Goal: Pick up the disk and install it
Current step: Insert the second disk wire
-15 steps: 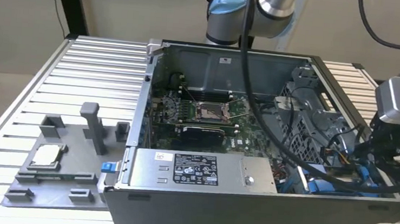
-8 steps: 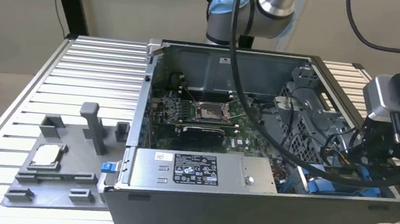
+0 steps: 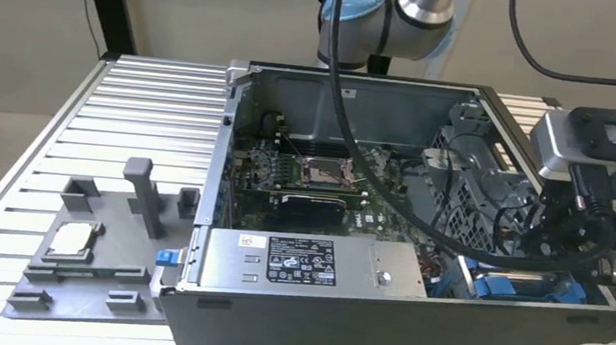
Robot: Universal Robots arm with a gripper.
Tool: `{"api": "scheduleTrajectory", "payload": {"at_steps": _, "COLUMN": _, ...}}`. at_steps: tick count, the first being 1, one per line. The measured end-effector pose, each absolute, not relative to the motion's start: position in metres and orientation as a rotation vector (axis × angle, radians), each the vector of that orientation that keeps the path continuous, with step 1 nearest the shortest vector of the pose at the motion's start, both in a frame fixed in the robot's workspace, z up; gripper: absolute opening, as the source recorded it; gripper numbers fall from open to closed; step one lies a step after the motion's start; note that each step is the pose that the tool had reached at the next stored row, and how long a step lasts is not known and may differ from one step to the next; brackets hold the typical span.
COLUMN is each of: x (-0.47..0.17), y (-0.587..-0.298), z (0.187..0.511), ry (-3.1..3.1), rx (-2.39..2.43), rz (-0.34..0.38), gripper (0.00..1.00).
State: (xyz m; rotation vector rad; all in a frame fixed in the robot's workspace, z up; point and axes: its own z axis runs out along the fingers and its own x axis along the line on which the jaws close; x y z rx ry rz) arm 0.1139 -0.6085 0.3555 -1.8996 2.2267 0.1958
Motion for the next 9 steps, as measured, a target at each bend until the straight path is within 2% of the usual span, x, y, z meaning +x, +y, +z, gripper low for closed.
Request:
{"api": "scheduleTrajectory", "payload": {"at_steps": 4, "x": 0.11, "y": -0.605, "z": 0.355, "ry": 2.223, "rx": -1.91, "rz": 0.099, "gripper": 0.0}}
{"api": "scheduleTrajectory", "payload": {"at_steps": 9, "x": 0.101, "y": -0.6, "z": 0.354, "ry": 2.198, "rx": -1.896, "rz": 0.054, "gripper": 0.0}}
